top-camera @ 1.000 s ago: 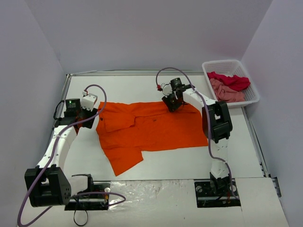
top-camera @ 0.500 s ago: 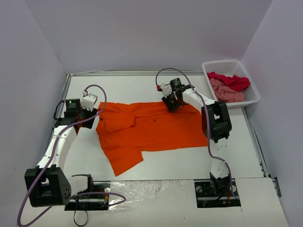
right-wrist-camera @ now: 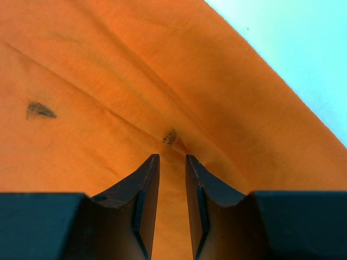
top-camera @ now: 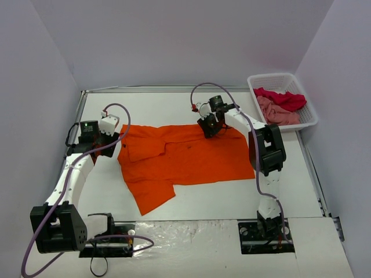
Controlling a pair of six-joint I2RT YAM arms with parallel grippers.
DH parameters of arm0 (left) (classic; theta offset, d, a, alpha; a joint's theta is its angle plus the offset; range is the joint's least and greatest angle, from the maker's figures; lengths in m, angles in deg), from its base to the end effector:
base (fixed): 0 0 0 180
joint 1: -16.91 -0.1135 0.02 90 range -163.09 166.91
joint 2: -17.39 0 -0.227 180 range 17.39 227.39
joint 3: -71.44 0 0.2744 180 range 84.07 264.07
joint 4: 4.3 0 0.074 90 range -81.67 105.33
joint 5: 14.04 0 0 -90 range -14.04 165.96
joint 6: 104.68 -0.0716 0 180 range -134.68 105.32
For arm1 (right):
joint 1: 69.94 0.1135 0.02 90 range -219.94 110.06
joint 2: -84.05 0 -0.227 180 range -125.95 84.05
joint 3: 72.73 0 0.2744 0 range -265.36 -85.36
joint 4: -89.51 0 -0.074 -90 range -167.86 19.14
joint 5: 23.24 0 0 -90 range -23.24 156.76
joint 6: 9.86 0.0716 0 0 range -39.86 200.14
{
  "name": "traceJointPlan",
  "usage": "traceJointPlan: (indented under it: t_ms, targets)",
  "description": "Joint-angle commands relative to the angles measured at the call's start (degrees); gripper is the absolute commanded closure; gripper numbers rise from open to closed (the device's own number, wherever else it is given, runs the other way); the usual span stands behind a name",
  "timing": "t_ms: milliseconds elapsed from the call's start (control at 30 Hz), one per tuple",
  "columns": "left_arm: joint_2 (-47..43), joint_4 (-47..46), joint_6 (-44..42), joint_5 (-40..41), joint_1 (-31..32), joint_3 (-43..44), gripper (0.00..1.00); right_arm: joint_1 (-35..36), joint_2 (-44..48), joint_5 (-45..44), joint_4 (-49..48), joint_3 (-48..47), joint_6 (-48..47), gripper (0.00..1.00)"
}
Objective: Fold and stack the t-shirts
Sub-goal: Fold the flattened tshirt in 1/3 of the way
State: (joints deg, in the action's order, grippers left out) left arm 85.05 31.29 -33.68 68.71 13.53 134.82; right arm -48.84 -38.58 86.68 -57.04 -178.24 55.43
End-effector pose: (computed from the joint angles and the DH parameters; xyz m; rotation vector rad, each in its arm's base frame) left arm 0.3186 0.0098 0.2100 0.3734 2.2298 0.0647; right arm 0.4525 0.2007 0.1147 -1.0806 2.1668 0.3969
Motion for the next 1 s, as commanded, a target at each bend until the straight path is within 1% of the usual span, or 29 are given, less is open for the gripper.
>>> traceJointPlan:
  t_ms: [0,167,400,967]
  targets:
    - [-0.2,-0.1,0.9,0.2,0.4,0.0,0.45,0.5,4.6,2.3,1.5,0.9,-1.2,0.78]
    - [-0.1,-0.1,0.8,0.2,0.3,0.0,0.45,0.3,3.3,0.6,1.5,0.9,-1.5,0.78]
    - [-0.2,-0.1,0.6,0.2,0.3,-0.4,0.45,0.3,0.2,-1.4,1.6,-1.6,-1.2,0.76]
    - [0.3,-0.1,0.5,0.2,0.3,-0.6,0.45,0.3,-3.5,-1.7,1.5,-2.5,-1.5,0.74]
